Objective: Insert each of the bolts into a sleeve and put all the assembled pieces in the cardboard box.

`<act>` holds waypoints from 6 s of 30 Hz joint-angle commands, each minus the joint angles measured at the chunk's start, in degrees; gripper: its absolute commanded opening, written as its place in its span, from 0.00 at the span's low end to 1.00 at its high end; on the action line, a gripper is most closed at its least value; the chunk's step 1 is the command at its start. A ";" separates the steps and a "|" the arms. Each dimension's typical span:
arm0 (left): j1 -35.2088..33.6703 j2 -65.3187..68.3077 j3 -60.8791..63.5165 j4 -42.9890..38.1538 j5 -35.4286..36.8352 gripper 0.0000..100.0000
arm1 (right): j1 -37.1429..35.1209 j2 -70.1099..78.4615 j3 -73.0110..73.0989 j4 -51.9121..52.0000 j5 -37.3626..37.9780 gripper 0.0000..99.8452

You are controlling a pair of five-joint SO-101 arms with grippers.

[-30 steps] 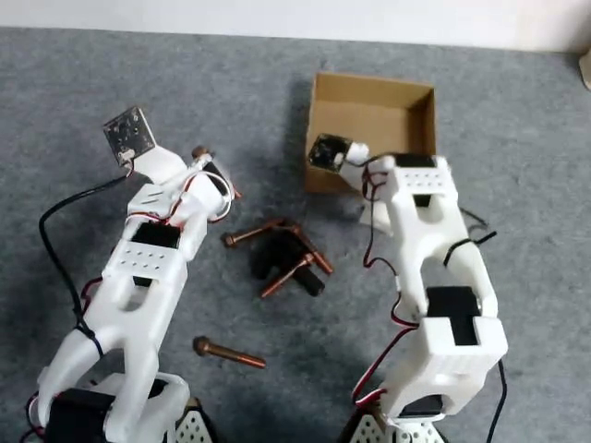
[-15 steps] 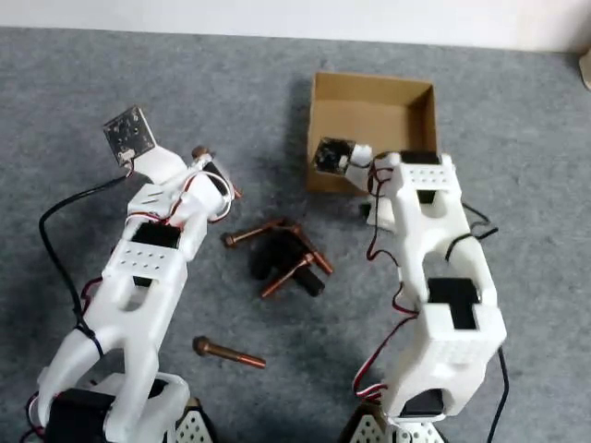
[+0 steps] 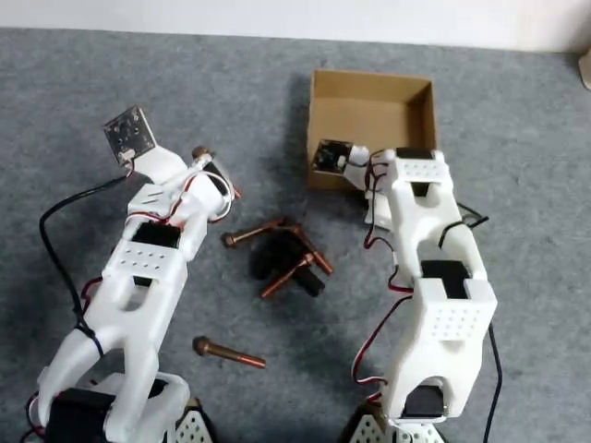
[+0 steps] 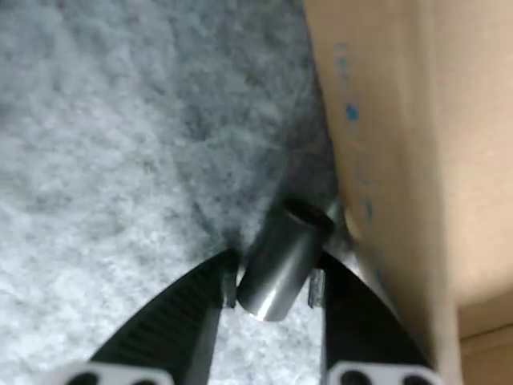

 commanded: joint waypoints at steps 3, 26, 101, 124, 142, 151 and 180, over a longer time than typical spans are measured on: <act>0.22 -0.22 -3.82 -0.26 0.09 0.00 | 0.04 2.59 -0.66 -1.10 0.18 0.00; 2.33 -0.75 -3.47 0.00 0.18 0.00 | -9.80 -38.73 12.79 13.58 -16.53 0.00; 29.05 -37.32 3.21 20.22 -7.47 0.00 | -25.36 -136.22 101.93 -28.53 -55.91 0.00; 23.60 -37.49 -0.57 19.34 -7.74 0.00 | -25.54 -136.13 102.02 -28.44 -55.91 0.00; 20.70 -37.49 -0.92 18.99 -10.46 0.00 | -25.36 -136.13 101.93 -28.44 -55.91 0.00; 22.73 -37.23 -0.57 19.16 -10.02 0.00 | -25.36 -136.13 101.93 -28.44 -55.91 0.00; 23.96 -37.23 3.82 14.51 -10.11 0.00 | -25.27 -136.22 101.93 -28.44 -56.00 0.00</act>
